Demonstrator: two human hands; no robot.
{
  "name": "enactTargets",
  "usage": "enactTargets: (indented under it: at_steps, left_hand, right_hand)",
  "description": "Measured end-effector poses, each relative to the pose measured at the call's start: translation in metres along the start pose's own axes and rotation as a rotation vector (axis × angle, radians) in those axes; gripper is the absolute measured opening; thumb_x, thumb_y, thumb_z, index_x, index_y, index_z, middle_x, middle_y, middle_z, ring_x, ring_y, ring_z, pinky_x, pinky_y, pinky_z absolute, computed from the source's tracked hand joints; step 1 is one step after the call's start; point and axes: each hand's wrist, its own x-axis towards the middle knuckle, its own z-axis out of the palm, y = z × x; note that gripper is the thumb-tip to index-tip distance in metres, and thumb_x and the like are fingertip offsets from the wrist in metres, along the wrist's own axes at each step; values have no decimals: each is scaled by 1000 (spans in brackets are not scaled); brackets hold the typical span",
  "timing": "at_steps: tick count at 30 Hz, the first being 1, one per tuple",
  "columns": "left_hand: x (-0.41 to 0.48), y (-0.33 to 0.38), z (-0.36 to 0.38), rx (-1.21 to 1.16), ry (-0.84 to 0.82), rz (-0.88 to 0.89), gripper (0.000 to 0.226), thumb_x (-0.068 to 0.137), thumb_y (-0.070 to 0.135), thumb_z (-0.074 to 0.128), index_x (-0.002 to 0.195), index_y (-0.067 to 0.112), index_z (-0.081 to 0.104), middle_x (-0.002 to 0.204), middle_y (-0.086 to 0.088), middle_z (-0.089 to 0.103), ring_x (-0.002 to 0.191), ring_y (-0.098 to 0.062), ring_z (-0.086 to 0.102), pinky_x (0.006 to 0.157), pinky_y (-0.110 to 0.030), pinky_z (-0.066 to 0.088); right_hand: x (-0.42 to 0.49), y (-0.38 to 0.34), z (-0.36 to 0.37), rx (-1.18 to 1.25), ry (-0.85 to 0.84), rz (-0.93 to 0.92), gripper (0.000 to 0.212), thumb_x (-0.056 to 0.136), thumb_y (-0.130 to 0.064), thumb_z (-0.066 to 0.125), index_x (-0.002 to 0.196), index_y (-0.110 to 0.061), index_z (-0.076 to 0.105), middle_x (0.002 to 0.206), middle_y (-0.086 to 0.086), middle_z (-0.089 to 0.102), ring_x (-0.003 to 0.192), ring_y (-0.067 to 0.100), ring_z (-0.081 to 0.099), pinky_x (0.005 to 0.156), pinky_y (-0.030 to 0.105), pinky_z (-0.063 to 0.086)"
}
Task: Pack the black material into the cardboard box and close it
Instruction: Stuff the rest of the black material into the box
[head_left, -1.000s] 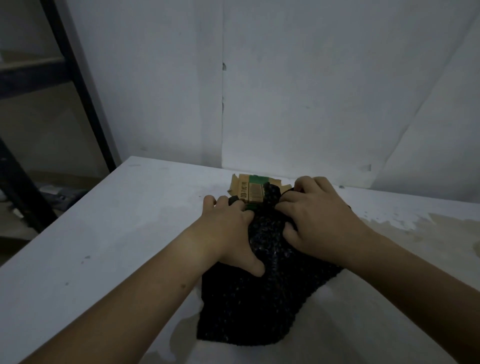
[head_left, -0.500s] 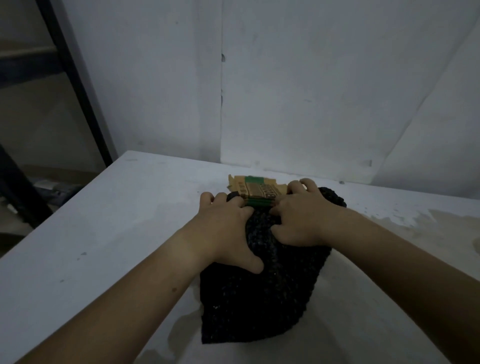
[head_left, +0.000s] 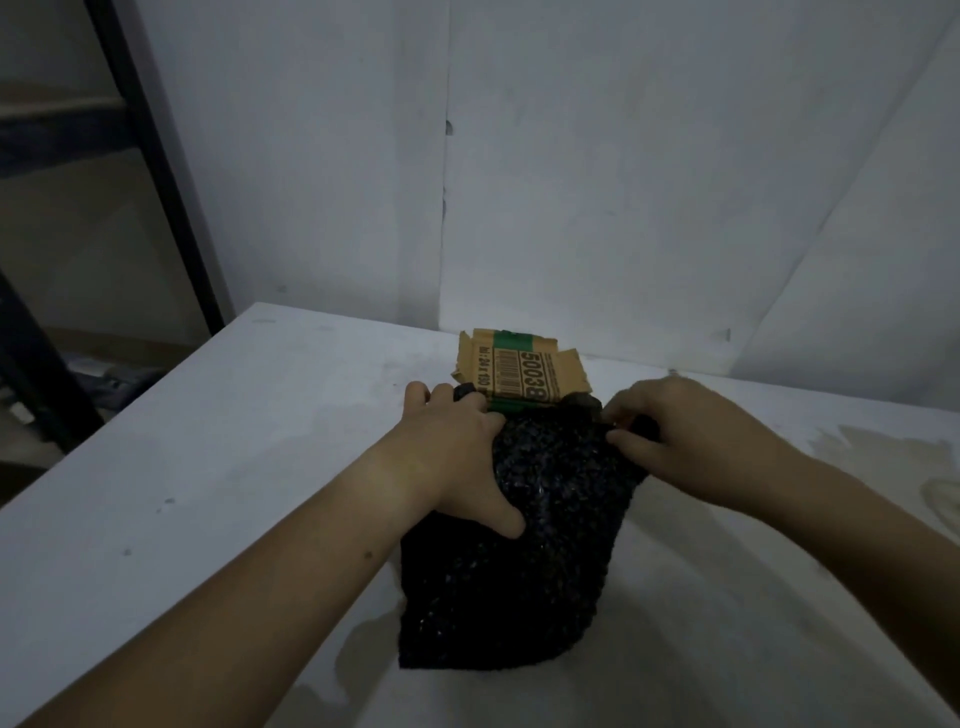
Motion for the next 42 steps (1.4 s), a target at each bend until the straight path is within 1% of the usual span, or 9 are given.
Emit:
enactTargets:
  at_steps: [7,14,20,23,27,30,33,36,42]
  left_hand:
    - [1,0,-2,14,-8,-2,103,50,84,59,136,28,49,126,3,48,118,-25,39,104,-44,23]
    - [2,-1,1,8,16,14,101,46,85,56,130,29,52,126,5,48,118,-24,37,105,-43,23]
    - [4,-2,2,-5,37,22,98,44,86,52,126,33,54,122,6,48,116,-22,38,103,-41,23]
    - [3,0,1,5,33,24,98,45,85,54,128,32,53,122,6,48,115,-22,38,103,-41,23]
    - [1,1,-3,-12,-13,-2,97,47,84,57,128,31,54,123,4,48,115,-24,38,103,-42,23]
    - [1,1,-4,2,-31,-9,95,51,84,61,129,30,53,123,3,48,115,-25,38,103,-43,25]
    - [0,1,-4,6,-29,-10,103,53,83,63,138,27,49,130,2,47,118,-26,37,105,-43,24]
    - [0,1,-3,15,-26,-6,106,53,84,61,140,26,47,130,2,46,119,-26,36,105,-43,24]
    - [0,2,-4,7,-34,-10,103,49,85,57,134,28,51,126,2,47,117,-25,37,104,-43,24]
  right_hand:
    - [12,-15,6,-75,172,-131,11,89,-35,63,96,-31,70,87,-10,68,83,16,59,70,32,45]
    - [24,-35,3,-425,-59,-198,34,99,-39,37,107,-31,69,114,-8,59,106,21,47,89,37,35]
    - [37,-54,2,-396,-398,-43,52,92,-54,24,59,-21,46,80,-1,49,132,22,34,119,45,5]
    - [48,-57,8,-384,-439,-27,52,93,-56,21,70,-18,49,100,7,61,128,23,38,117,45,9]
    - [43,-54,5,-331,-370,-107,50,90,-56,27,61,-23,49,73,-4,50,113,21,48,106,41,29]
    - [31,-30,-5,-51,-105,-175,32,85,-53,49,94,-27,65,96,-5,63,98,17,59,86,37,47]
    - [14,2,-13,60,-27,7,51,84,-60,53,127,-33,51,127,-11,57,107,15,59,90,37,48]
    - [-4,19,0,254,-205,66,33,88,-57,52,118,-42,55,122,-18,62,101,2,61,89,34,50]
    - [-14,-8,0,324,128,-45,18,86,-45,62,104,-41,59,91,-20,66,82,9,64,79,39,52]
